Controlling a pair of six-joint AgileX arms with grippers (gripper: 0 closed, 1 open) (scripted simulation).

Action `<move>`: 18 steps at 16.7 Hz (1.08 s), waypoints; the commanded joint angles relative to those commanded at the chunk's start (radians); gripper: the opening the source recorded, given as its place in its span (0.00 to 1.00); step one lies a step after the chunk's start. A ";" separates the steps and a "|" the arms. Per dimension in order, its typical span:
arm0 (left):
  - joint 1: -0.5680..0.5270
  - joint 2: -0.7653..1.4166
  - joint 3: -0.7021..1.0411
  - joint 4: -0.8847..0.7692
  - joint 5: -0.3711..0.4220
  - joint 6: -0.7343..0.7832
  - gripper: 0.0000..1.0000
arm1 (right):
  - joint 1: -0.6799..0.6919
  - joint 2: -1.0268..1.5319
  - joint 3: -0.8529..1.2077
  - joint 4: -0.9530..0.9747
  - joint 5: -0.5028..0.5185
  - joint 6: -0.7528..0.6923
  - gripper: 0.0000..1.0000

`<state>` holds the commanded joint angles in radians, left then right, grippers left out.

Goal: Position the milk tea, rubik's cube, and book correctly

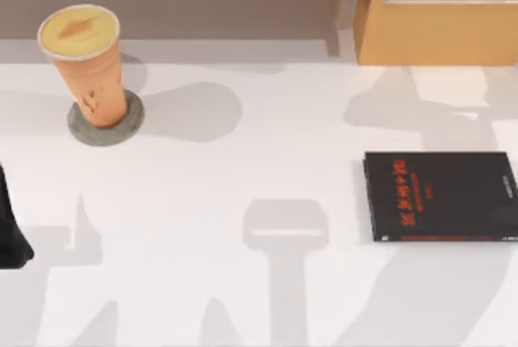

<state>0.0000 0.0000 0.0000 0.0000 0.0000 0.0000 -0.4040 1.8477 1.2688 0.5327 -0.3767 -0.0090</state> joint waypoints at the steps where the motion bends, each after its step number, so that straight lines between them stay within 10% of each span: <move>1: 0.000 0.000 0.000 0.000 0.000 0.000 1.00 | -0.013 0.052 0.043 0.017 -0.012 -0.001 1.00; 18: 0.000 0.000 0.000 0.000 0.000 0.000 1.00 | -0.026 0.265 0.295 0.017 -0.022 -0.002 1.00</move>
<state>0.0000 0.0000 0.0000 0.0000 0.0000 0.0000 -0.4296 2.1126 1.5639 0.5496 -0.3984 -0.0107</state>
